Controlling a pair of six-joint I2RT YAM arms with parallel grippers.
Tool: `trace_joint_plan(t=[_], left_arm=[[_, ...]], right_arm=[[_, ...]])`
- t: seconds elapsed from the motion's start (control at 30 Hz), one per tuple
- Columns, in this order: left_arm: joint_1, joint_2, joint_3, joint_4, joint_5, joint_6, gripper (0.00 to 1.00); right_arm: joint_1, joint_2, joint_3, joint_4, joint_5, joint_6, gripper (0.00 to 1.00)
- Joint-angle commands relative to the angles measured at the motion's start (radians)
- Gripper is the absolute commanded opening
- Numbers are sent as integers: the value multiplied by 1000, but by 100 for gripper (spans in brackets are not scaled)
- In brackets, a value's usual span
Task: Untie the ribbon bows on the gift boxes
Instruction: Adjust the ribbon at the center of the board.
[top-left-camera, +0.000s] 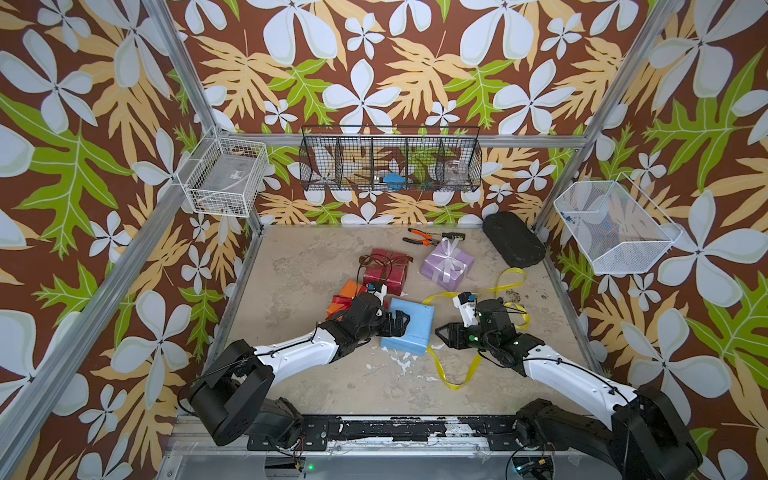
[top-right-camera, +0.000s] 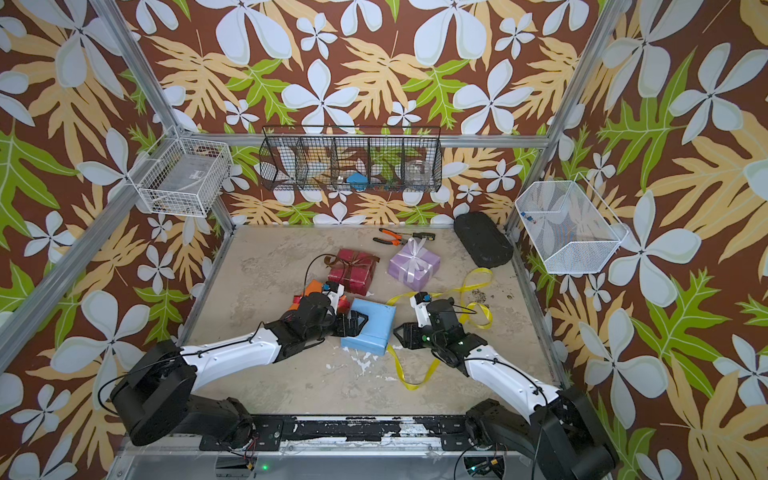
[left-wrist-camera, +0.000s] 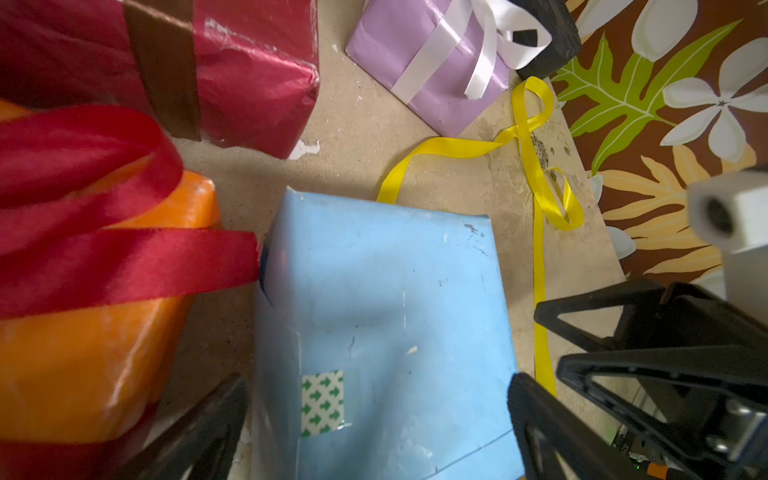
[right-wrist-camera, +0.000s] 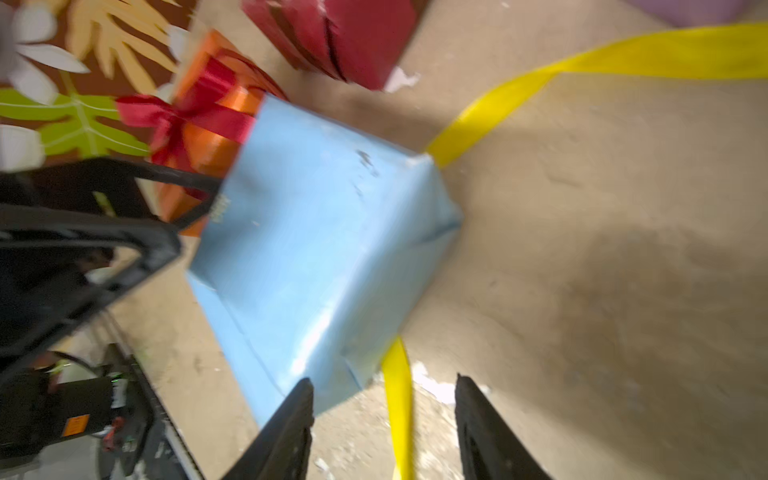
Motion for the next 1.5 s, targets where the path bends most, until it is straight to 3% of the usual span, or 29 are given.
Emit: trace_joint_plan(t=[0.0, 0.4, 0.5, 0.57, 0.6, 0.73, 0.83, 1.0, 1.2, 1.47], left_arm=[[1, 2, 11, -11, -10, 12, 100], [2, -18, -9, 24, 6, 1, 100], [2, -24, -19, 27, 7, -2, 100], [2, -29, -27, 31, 7, -5, 100], [2, -32, -30, 31, 7, -5, 100], [2, -42, -45, 36, 7, -6, 100], [2, -45, -51, 39, 7, -6, 100], [2, -51, -63, 50, 8, -10, 100], [3, -65, -77, 50, 10, -13, 100], [2, -84, -94, 50, 10, -20, 100]], right_arm=[[56, -5, 1, -183, 199, -39, 55], [308, 223, 71, -138, 320, -8, 50], [324, 271, 90, -133, 340, 8, 47], [323, 294, 96, -143, 379, 22, 37], [324, 303, 101, -154, 413, 27, 27], [324, 309, 114, -201, 551, 45, 1], [311, 284, 116, -206, 612, 37, 0], [127, 184, 82, -129, 551, 12, 0], [-112, 70, 81, -58, 564, -12, 0], [-431, 188, 182, 33, 448, -54, 3]])
